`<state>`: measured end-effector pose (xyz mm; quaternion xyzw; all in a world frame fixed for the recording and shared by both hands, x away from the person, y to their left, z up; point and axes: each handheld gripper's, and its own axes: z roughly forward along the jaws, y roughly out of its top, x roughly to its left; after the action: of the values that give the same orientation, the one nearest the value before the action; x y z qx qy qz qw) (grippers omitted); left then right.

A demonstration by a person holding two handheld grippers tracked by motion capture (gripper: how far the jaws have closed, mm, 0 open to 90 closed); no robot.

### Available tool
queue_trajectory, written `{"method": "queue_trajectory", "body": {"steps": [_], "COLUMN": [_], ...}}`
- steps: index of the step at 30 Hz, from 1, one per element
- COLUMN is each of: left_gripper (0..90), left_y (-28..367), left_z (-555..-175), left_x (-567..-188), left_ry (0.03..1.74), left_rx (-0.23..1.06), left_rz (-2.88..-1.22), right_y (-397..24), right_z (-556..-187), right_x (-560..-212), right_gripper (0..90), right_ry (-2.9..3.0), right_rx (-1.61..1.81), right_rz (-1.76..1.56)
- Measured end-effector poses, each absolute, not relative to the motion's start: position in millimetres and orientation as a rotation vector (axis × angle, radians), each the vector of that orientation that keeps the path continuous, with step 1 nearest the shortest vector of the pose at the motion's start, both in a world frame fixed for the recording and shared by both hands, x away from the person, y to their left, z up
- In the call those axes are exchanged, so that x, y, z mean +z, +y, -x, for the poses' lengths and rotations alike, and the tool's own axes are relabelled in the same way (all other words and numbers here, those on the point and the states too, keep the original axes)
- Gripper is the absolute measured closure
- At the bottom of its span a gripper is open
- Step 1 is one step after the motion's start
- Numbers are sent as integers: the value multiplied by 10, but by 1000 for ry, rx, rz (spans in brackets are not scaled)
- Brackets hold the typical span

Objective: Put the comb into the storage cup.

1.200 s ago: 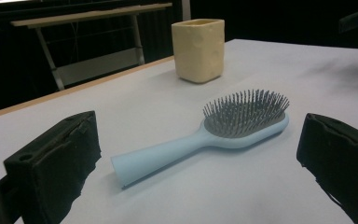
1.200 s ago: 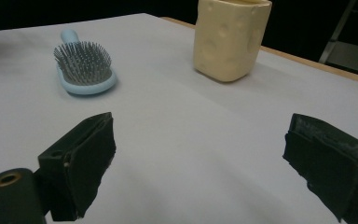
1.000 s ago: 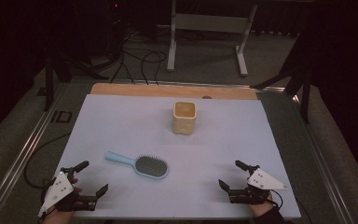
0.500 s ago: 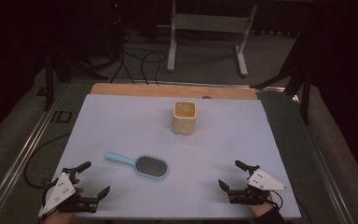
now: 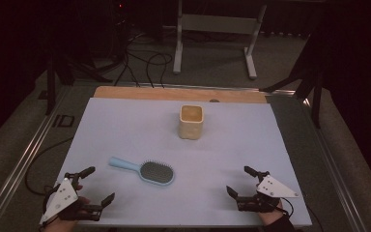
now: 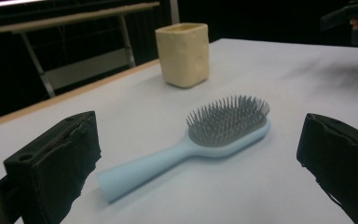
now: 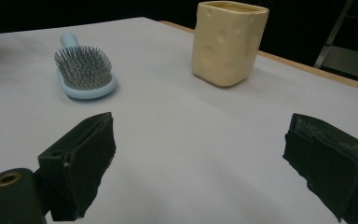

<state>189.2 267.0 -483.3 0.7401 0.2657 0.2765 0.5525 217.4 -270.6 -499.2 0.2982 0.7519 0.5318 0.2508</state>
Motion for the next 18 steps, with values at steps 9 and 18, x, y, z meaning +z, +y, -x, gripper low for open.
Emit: {"method": "queue_trajectory", "body": {"steps": [9,18], "left_gripper": [0,0], "left_y": [2703,2714], "left_z": [-1943,-2086], "left_x": [-4674,-4427], "left_ry": [621,609], "left_rx": [595,596], "left_rz": [-1769,-1813], "right_y": [-2695,-2683], "right_z": [-2177,-2179], "right_x": [-4988,-4989], "right_gripper": [87,87], "right_ry": [2046,2049], "right_rx": [1453,1458], "right_rz": [-816,-814]}}
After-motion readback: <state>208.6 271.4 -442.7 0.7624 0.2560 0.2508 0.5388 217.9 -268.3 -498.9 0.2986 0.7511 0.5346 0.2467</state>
